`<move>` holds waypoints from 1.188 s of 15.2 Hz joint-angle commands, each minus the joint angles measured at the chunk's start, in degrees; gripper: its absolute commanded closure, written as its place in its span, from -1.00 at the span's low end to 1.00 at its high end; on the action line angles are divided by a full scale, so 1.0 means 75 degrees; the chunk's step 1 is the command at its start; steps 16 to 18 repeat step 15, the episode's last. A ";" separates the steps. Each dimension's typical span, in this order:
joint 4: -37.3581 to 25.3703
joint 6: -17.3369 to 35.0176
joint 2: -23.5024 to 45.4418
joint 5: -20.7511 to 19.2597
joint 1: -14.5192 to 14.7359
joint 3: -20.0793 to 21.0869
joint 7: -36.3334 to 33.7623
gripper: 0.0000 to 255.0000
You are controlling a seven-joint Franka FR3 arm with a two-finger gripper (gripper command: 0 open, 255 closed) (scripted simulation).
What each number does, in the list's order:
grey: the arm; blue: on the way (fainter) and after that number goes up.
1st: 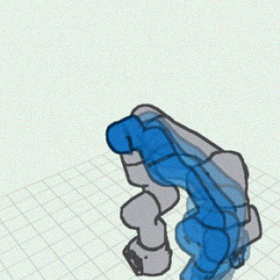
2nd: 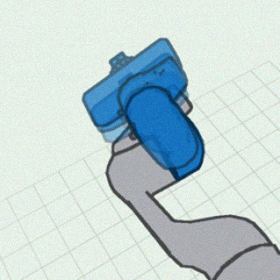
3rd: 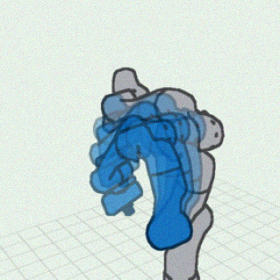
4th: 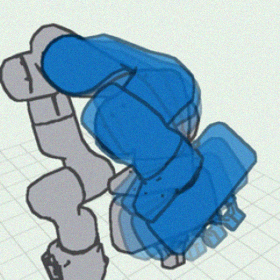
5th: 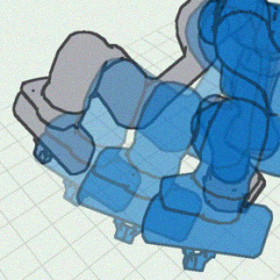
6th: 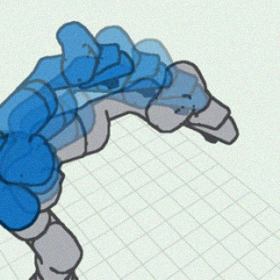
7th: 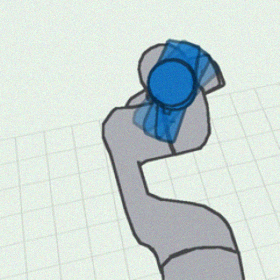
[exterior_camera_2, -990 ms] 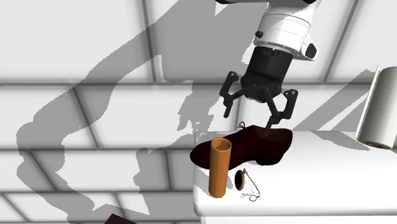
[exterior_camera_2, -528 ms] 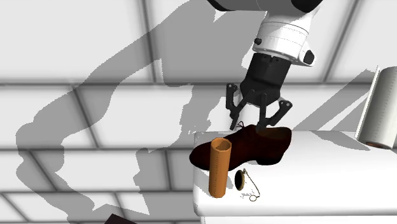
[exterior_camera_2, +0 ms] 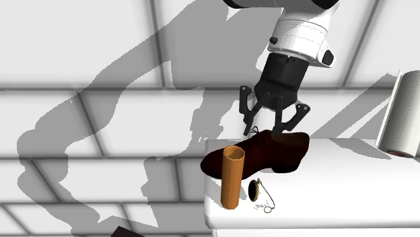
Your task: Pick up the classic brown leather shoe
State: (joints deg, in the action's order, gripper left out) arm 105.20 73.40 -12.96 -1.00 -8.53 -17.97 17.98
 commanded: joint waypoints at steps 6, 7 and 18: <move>-0.0899 -0.0718 0.0191 0.0046 0.0010 -0.0012 0.0025 1.00; -0.1041 -0.0826 0.0226 0.0054 0.0012 -0.0015 0.0029 1.00; -0.1977 -0.1508 0.0494 0.0117 0.0014 -0.0046 0.0072 1.00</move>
